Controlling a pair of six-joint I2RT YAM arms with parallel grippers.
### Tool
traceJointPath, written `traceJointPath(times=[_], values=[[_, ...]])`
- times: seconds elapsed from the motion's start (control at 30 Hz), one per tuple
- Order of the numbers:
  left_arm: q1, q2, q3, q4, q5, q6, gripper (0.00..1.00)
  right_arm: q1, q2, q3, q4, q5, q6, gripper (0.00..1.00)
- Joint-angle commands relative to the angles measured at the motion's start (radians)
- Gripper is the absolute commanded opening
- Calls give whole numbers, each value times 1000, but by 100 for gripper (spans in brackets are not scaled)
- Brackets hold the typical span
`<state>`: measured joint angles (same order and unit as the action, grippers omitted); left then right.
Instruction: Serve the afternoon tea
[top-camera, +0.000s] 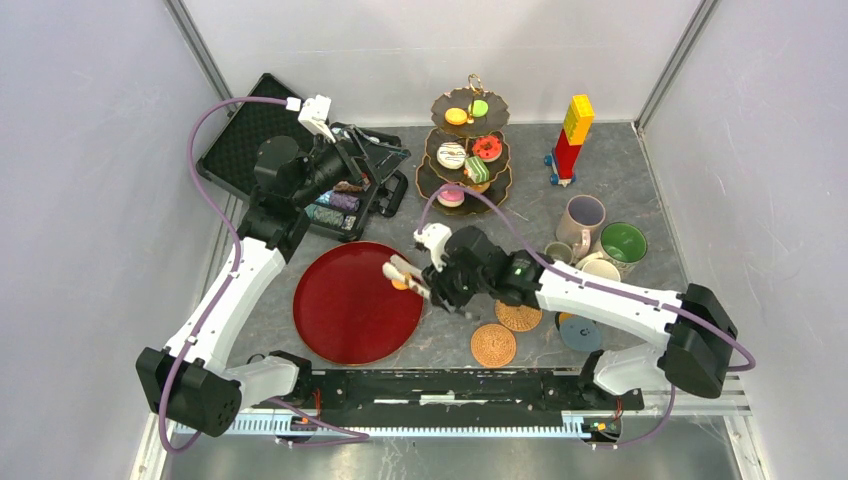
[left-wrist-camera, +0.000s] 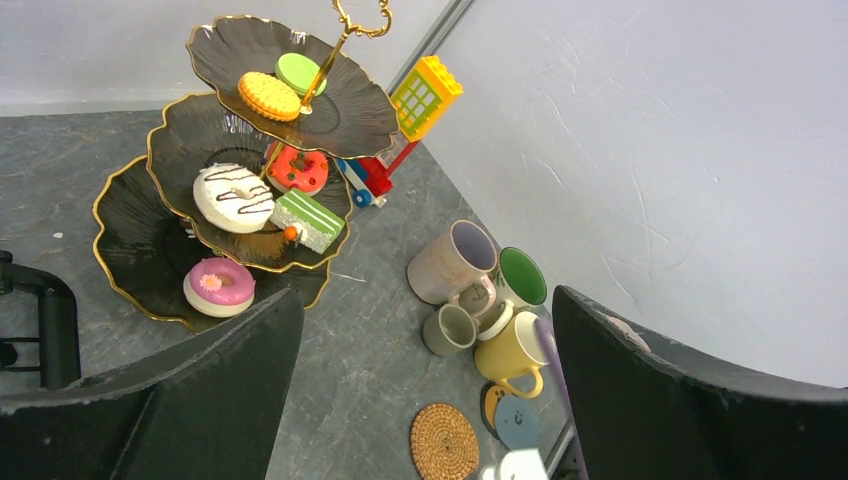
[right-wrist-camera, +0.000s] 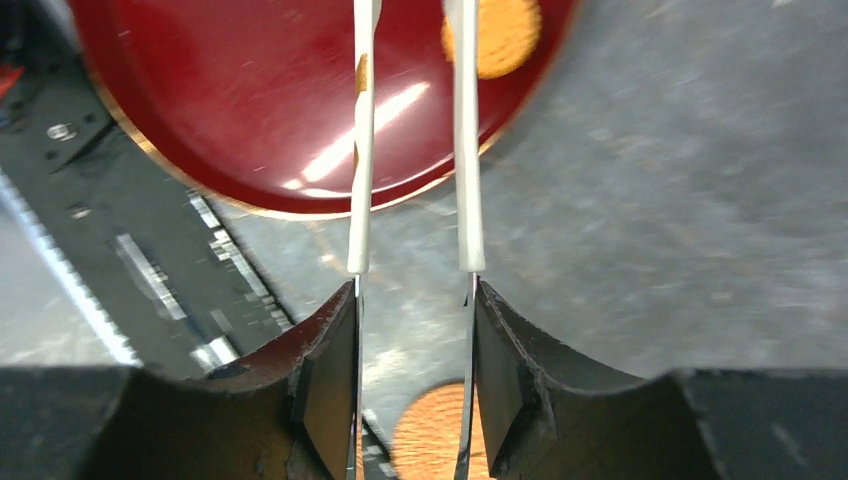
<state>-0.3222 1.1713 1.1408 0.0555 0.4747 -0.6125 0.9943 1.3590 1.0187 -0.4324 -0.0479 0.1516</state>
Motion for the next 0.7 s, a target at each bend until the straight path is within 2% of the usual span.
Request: traceJointPath(times=[0.0,0.23,0.67], values=[[-1,4,14,38,26,-31,100,89,19,-53,170,-95,288,47],[-1,5,10,41,21,-32,100,124,40,-115,256,-115,480,49],[-2,-8,8,41,12,-29,100,158,99,-15,-20,109,591,49]])
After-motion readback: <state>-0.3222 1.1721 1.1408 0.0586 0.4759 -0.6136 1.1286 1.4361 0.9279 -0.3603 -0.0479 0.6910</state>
